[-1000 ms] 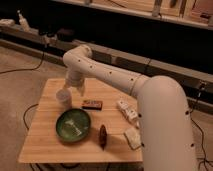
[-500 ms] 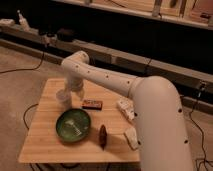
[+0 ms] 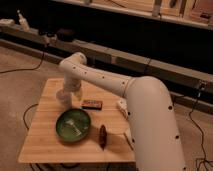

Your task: Pick up the ceramic cup

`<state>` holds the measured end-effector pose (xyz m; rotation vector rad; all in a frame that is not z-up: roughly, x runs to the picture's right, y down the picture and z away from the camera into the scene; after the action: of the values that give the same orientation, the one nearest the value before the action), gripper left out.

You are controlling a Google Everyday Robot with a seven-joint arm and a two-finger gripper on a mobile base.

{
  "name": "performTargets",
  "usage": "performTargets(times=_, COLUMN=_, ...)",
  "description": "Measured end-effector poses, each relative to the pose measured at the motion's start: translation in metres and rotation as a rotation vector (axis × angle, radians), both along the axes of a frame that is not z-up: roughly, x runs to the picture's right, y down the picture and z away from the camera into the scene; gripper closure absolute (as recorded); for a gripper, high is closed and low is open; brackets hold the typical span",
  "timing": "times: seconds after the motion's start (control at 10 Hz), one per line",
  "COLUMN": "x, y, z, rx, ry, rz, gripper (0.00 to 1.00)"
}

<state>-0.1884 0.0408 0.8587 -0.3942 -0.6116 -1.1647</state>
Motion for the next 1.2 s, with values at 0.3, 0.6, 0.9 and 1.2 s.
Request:
performTargets(times=0.3, x=-0.005, y=0.006, z=0.017, rx=-0.009, ry=0.008, rz=-0.007, gripper=0.73)
performTargets(times=0.6, x=-0.015, y=0.008, z=0.026, rx=0.016, ry=-0.012, rz=-0.007, gripper=0.87)
performTargets(times=0.9, x=-0.019, y=-0.013, z=0.008, rx=0.069, ry=-0.051, rz=0.019, gripper=0.87)
performTargets(times=1.2, x=0.003, y=-0.041, z=-0.024, rx=0.142, ry=-0.08, rz=0.042, gripper=0.87)
